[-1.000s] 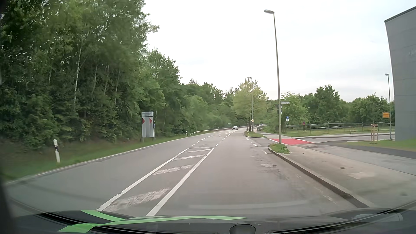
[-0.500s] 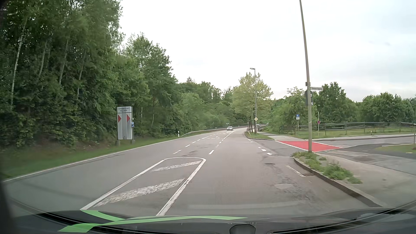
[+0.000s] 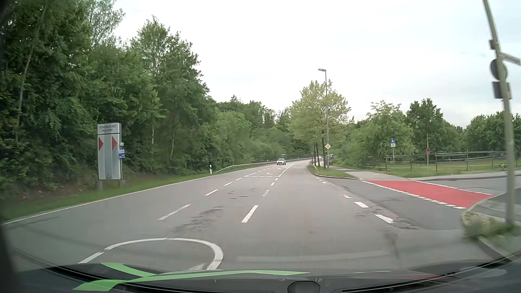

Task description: Follow the waypoints while adhering to traffic rules and regulations

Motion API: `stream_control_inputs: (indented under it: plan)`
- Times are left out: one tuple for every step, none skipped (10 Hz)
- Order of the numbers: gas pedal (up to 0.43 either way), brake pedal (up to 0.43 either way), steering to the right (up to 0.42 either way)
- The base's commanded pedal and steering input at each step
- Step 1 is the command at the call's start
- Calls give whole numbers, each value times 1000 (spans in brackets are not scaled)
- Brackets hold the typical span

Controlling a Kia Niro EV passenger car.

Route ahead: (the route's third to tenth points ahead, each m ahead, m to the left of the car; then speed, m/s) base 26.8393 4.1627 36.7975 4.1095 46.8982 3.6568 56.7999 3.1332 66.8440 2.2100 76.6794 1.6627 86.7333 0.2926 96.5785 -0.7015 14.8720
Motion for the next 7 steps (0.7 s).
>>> stream_control_inputs:
  plan:
    - [20, 0, 4]
    - [20, 0, 5]
    - [20, 0, 6]
    - [20, 0, 6]
    - [20, 0, 6]
    - [20, 0, 6]
    - [20, 0, 6]
